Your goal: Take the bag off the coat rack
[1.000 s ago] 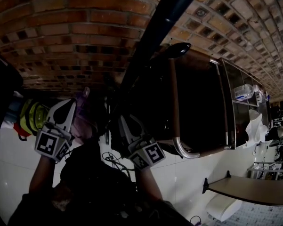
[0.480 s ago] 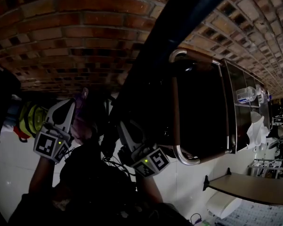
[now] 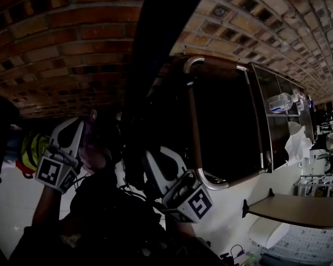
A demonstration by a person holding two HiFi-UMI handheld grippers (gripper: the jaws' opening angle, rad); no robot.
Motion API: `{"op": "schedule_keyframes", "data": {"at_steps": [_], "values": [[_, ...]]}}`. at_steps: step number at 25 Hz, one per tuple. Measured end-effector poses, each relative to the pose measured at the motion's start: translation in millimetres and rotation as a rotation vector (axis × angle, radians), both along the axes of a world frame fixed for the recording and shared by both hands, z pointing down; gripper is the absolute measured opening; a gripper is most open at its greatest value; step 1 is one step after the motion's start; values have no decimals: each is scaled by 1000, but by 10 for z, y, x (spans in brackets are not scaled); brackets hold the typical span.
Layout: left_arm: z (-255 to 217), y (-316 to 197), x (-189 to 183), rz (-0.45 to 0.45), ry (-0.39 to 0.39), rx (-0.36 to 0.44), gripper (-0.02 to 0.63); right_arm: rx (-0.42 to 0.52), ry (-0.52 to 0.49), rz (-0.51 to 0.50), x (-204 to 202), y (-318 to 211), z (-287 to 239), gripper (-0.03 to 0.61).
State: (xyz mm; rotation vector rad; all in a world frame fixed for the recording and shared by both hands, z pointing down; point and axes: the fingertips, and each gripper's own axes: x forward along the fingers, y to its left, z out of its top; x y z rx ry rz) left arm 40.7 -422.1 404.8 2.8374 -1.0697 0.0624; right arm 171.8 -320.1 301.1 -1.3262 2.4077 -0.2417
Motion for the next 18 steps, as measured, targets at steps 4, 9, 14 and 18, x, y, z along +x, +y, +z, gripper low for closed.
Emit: {"op": "schedule_keyframes", "data": {"at_steps": [4,9,14,18], "values": [[-171,92,74,27,12,28,28,40,-87,30,218,106,-204,29],[-328,224,124,37,24,40,27,132,-139,116,586,316,-534,29],[-446,421,134,58,24,59,28,215,14,113,366,664,-799,29],[-506,579,139,64,30,72,28,259,52,105,212,967,-942,29]]}}
